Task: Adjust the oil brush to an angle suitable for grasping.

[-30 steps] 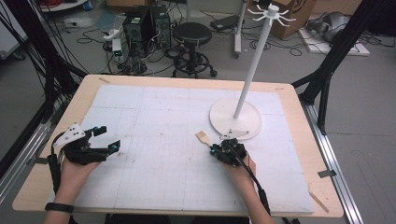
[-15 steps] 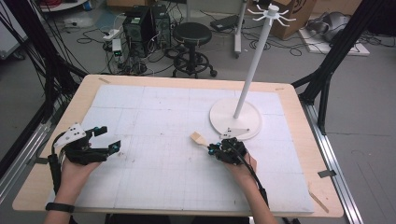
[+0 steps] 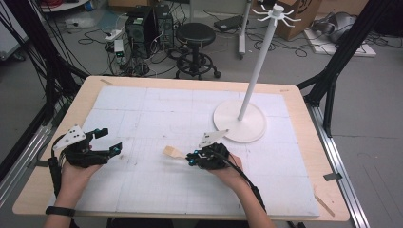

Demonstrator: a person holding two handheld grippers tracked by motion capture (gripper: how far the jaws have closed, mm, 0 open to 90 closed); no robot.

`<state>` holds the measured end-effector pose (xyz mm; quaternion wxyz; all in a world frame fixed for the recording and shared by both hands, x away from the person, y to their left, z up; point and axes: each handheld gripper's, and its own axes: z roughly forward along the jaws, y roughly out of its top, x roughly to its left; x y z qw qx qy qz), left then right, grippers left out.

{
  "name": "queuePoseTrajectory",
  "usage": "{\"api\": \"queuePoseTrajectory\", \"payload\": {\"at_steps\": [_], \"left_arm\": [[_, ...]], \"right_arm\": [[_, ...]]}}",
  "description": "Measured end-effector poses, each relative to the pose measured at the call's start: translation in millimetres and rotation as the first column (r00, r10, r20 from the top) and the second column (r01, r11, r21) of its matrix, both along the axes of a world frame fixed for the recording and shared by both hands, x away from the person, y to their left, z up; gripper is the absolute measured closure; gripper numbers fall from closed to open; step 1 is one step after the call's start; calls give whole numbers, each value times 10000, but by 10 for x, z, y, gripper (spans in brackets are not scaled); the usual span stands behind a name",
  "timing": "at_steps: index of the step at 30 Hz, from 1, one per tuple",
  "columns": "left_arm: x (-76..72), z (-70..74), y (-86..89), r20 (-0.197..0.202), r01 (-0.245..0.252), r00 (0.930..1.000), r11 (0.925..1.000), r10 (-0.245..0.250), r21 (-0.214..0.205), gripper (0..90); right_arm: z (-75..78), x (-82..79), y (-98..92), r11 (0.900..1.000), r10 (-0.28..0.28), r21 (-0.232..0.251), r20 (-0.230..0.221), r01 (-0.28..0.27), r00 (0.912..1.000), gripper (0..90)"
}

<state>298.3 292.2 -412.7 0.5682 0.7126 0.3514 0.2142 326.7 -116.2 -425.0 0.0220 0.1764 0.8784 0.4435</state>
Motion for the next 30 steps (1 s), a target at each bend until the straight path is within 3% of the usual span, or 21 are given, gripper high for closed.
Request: {"api": "queuePoseTrajectory", "payload": {"at_steps": [3,4,8,14,15,19,23,26,30], "left_arm": [[-1,1,0,16,22,10000,10000,-22,2,151],[-1,1,0,16,22,10000,10000,-22,2,151],[-4,-1,-1,-22,19,10000,10000,-19,15,151],[-8,0,-7,-25,37,10000,10000,-36,27,151],[-7,0,-9,-26,52,10000,10000,-51,48,151],[-7,-4,-18,-58,72,10000,10000,-72,51,151],[-4,-6,-14,-62,77,10000,10000,-77,63,151],[-8,-5,-17,-67,88,9999,9999,-87,91,151],[-10,-4,-16,-70,88,9999,9999,-88,96,151]], "right_arm": [[-28,-31,226,9959,888,-152,5,-888,9961,828],[-28,-31,226,9959,888,-152,5,-888,9961,828],[-98,-91,459,9833,1776,-399,-7,-1775,9841,828],[-150,-146,661,9712,2332,-489,-84,-2333,9724,828],[-166,-157,719,9653,2555,-542,-92,-2556,9668,827],[-205,-168,791,9568,2796,-795,-108,-2796,9601,826],[-213,-166,800,9554,2833,-834,-111,-2832,9590,812],[-200,-179,788,9559,2847,-758,-2,-2839,9586,693],[-157,-179,726,9616,2702,-472,-73,-2703,9628,626]]}}
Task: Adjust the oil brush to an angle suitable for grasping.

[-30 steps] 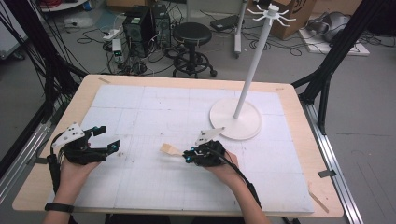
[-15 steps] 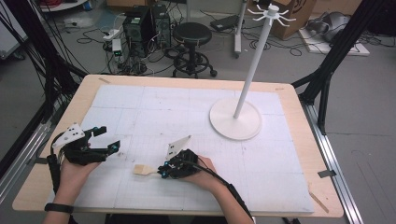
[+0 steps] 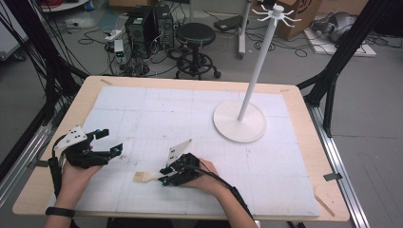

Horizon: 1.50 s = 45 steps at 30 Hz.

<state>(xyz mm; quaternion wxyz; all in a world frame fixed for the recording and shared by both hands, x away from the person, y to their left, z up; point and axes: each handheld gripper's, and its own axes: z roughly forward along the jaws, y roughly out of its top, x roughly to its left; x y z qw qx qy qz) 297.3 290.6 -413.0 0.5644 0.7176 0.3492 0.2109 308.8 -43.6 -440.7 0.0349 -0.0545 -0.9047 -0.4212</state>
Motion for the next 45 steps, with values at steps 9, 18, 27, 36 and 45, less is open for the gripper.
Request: {"api": "queuePoseTrajectory", "payload": {"at_steps": [9,18,27,36,45], "left_arm": [[-2,0,2,-10,-8,10000,10000,8,40,151],[10,-11,-20,-52,5,10000,10000,-4,42,151],[33,-26,-28,-51,-25,10000,10000,25,-19,151],[31,-29,-31,-56,18,10000,10000,-17,36,151],[43,-27,-26,25,-27,10000,9999,27,-147,151]], "right_arm": [[212,8,-527,9759,-1589,1520,33,1566,9873,421],[303,-37,-1424,9067,-3626,2384,200,3478,9317,346],[212,-176,-2354,7836,-5772,2890,112,5500,8165,288],[188,-194,-2802,6507,-7129,3480,-259,6749,7007,213],[203,-240,-2905,6060,-7499,3769,-231,7005,6612,157]]}}
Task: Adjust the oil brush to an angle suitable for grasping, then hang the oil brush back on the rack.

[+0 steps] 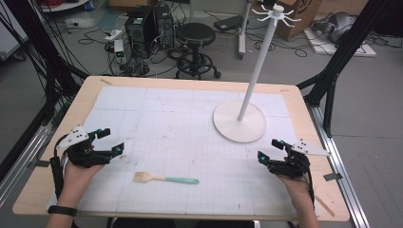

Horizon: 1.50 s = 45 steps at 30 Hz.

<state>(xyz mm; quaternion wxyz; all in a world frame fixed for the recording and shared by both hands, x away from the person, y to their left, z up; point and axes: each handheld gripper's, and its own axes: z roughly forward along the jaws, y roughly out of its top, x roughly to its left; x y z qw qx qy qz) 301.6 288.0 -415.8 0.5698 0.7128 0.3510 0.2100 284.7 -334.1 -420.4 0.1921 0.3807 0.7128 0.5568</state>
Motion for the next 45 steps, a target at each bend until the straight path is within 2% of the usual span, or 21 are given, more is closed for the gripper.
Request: {"api": "queuePoseTrajectory", "payload": {"at_steps": [7,15,17,21,24,25,26,27,30,33,34,35,38,41,42,43,44,45], "left_arm": [[-5,5,-8,75,91,9999,9999,-91,-48,151],[-31,38,20,495,303,9983,9993,-292,-206,150],[-33,56,-2,446,386,9983,9992,-382,-92,148],[-65,93,-87,566,906,9943,9959,-906,26,141],[-97,109,-202,594,1434,9877,9895,-1444,205,138],[-97,109,-202,594,1434,9877,9895,-1444,205,135],[-101,106,-262,605,1703,9833,9851,-1714,226,135],[-101,106,-262,605,1703,9833,9851,-1714,226,135],[-95,88,-371,458,2112,9760,9768,-2128,368,135],[-100,65,-505,209,2705,9621,9611,-2720,557,134],[-102,53,-590,-125,3086,9512,9499,-3084,493,134],[-102,53,-590,-125,3086,9512,9499,-3084,493,134],[-120,31,-712,-196,3491,9371,9350,-3485,620,132],[-137,-5,-801,-272,3730,9278,9238,-3721,861,132],[-143,-42,-858,-410,3886,9214,9155,-3865,1044,132],[-143,-42,-858,-410,3886,9214,9155,-3865,1044,132],[-148,-63,-891,-505,3982,9173,9101,-3949,1150,132],[-152,-73,-909,-558,4002,9164,9081,-3963,1229,132]], "right_arm": [[18,-18,12,9999,8,172,89,-9,10000,144],[2,-12,13,9999,-144,84,42,144,9999,144],[0,-15,18,9999,-132,12,37,132,9999,144],[13,-25,29,9999,-90,108,34,90,10000,145],[12,-4,35,9999,-73,132,90,72,9999,145],[12,-4,35,9999,-73,132,90,72,9999,145],[11,0,42,9999,-48,110,81,47,10000,145],[11,0,42,9999,-48,110,81,47,10000,145],[10,-2,53,10000,-2,98,70,1,10000,145],[9,-7,57,10000,12,79,74,-12,10000,145],[8,-8,59,10000,-2,49,58,2,10000,145],[8,-8,59,10000,-2,49,58,2,10000,145],[2,-6,65,10000,21,0,64,-21,10000,145],[0,-11,72,10000,44,-3,9,-44,10000,145],[-3,-9,74,10000,65,-36,51,-65,10000,145],[-3,-9,74,10000,65,-36,51,-65,10000,145],[-3,-10,75,10000,56,-39,40,-56,10000,145],[-4,-12,73,10000,52,-28,38,-52,10000,145]]}}
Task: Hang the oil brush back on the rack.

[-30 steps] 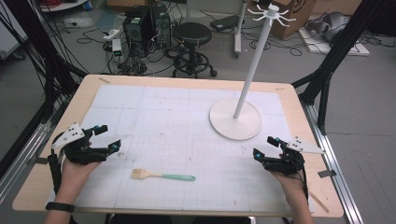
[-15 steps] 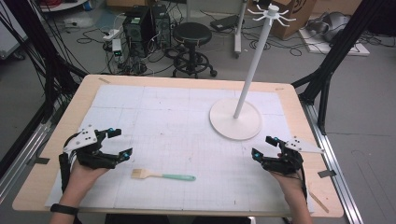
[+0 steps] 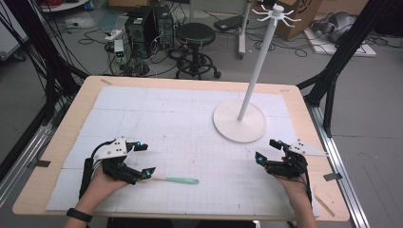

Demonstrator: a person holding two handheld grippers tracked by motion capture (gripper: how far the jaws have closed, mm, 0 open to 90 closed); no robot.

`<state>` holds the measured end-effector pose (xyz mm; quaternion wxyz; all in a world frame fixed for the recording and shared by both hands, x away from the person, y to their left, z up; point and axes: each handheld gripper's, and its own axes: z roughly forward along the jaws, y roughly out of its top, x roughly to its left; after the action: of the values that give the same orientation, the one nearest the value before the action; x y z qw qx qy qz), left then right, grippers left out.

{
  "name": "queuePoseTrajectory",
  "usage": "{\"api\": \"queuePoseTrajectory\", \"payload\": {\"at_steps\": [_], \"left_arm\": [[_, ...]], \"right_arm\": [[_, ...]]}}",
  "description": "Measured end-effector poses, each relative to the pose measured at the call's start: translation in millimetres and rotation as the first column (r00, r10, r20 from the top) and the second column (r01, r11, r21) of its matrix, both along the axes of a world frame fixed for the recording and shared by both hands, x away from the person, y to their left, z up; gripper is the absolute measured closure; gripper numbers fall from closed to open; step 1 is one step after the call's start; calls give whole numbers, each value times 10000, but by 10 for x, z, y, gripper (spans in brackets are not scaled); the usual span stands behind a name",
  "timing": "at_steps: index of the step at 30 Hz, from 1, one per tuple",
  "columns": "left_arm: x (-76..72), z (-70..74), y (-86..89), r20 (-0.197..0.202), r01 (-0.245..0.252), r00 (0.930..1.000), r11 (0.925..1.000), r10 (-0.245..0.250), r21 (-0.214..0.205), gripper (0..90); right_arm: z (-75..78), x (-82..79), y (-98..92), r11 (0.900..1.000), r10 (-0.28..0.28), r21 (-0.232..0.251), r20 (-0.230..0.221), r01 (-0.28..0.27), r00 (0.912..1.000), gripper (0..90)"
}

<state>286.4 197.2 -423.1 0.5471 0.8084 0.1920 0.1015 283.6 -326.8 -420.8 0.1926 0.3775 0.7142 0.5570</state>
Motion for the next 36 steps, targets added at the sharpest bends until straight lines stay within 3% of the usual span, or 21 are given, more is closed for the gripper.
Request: {"api": "queuePoseTrajectory", "payload": {"at_steps": [12,16,23,32,36], "left_arm": [[-40,-169,-198,-434,511,9979,9956,-478,784,141],[-79,-210,-254,-492,871,9955,9883,-815,1248,174],[-77,-248,-281,-726,1208,9912,9802,-1106,1566,325],[-95,-259,-319,-635,1321,9905,9704,-1216,2021,508],[-108,-275,-378,-621,1471,9888,9555,-1357,2558,589]], "right_arm": [[-12,1,-9,10000,-56,-15,-35,56,10000,145],[-11,-4,-26,10000,-98,2,4,98,10000,146],[-12,-4,-42,9999,-143,30,-11,143,9999,148],[-3,-7,-50,9998,-216,52,-13,216,9998,150],[-6,0,-49,9998,-191,4,2,191,9998,150]]}}
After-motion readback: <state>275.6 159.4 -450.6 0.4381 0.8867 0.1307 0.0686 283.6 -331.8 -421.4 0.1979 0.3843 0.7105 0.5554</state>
